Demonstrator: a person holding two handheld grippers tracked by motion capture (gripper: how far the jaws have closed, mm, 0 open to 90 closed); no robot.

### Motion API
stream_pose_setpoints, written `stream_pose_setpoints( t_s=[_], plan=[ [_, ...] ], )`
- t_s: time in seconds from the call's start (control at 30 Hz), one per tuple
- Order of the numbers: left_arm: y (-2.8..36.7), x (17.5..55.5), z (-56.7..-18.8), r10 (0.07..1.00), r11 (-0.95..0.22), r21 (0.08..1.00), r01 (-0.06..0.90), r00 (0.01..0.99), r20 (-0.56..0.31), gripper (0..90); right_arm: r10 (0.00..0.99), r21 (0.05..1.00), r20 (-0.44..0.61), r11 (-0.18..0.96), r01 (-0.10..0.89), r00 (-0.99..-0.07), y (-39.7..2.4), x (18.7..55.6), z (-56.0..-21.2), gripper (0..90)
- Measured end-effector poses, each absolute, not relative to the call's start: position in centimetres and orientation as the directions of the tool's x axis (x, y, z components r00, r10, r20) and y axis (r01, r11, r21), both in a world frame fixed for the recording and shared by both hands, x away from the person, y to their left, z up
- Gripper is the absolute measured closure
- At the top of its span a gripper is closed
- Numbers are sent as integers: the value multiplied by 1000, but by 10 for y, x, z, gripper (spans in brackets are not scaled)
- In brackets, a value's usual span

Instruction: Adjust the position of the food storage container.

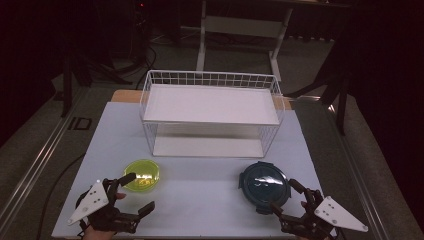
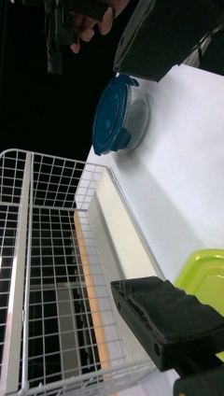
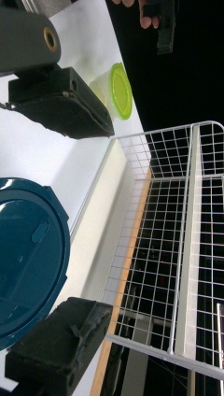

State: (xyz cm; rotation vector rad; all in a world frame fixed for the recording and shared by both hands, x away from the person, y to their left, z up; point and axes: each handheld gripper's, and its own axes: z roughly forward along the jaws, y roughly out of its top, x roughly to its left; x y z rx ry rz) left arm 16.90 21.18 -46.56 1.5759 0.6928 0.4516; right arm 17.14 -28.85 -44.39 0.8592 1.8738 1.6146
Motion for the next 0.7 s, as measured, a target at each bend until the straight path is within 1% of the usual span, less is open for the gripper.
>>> stream_pose_setpoints(
  t_s=[0.17,0.33,0.5,0.6,0.7],
  plan=[
    [210,168,-465,653,-16,988,153,750,-105,0,755,989,10,88,116,-655,-287,168,-441,123],
    [207,167,-465,647,-22,989,147,756,-98,0,745,989,4,95,112,-667,-282,164,-436,121],
    [205,165,-465,642,-36,990,133,763,-79,0,747,991,2,87,101,-665,-284,163,-422,116],
    [205,164,-464,640,-34,991,127,765,-77,0,749,988,9,94,119,-663,-288,168,-412,117],
    [205,164,-464,638,-32,991,127,766,-78,0,732,985,21,103,141,-681,-294,176,-406,115]
  ],
)
